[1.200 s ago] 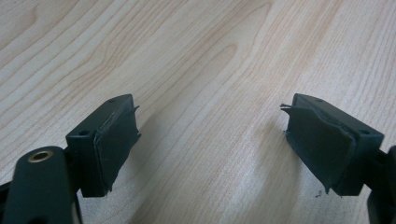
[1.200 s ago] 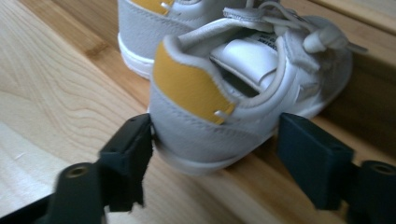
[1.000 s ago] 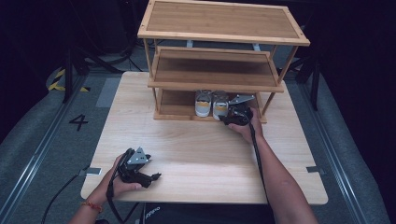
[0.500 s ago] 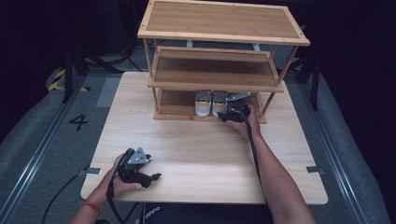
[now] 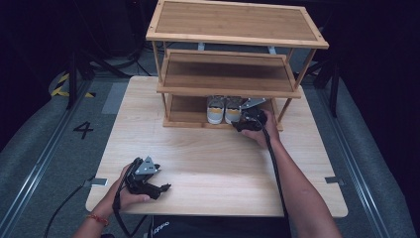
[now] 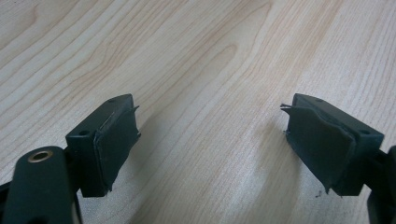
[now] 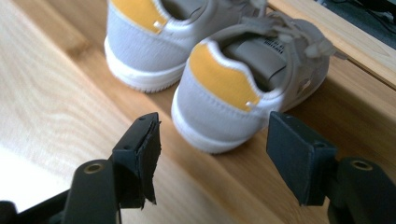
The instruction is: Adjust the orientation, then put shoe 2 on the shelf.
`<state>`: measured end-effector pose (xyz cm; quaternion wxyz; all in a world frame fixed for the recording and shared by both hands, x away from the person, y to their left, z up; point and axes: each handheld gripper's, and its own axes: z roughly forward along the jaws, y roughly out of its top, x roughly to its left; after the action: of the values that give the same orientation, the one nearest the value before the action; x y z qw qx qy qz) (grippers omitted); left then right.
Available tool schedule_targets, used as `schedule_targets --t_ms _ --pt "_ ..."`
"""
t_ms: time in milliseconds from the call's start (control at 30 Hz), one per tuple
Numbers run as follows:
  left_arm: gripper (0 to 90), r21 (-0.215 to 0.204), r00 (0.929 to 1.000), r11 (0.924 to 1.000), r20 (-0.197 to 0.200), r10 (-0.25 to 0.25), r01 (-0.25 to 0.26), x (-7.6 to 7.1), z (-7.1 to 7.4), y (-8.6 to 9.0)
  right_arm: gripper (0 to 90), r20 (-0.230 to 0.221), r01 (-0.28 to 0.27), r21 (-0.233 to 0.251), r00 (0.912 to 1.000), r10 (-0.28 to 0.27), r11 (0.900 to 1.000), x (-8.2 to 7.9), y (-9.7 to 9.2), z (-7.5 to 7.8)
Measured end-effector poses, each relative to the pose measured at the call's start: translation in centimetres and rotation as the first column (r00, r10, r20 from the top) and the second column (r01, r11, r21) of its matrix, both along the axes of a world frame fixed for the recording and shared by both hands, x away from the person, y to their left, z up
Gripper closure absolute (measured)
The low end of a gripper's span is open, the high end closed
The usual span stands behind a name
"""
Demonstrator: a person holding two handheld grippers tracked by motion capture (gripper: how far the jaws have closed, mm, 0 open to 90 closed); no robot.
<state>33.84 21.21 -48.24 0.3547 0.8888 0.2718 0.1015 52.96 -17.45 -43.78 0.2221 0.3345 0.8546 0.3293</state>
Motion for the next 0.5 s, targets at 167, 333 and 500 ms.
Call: schedule_targets --t_ms 167,333,500 --pt "16.9 -0.002 1.0000 1.0000 0.000 -0.004 0.004 0.0 0.0 0.0 35.7 0.001 -0.044 -0.049 0.9990 0.044 0.9978 -1.3 -0.2 0.4" --pt "16.9 -0.001 1.0000 1.0000 0.001 -0.004 0.004 0.0 0.0 0.0 33.8 -0.008 -0.081 -0.072 0.9967 0.081 0.9941 -2.4 -0.9 1.1" --pt "17.0 0.001 1.0000 1.0000 0.002 -0.005 0.005 0.0 0.0 0.1 33.2 -0.010 -0.096 -0.074 0.9954 0.095 0.9927 -3.3 -2.0 1.8"
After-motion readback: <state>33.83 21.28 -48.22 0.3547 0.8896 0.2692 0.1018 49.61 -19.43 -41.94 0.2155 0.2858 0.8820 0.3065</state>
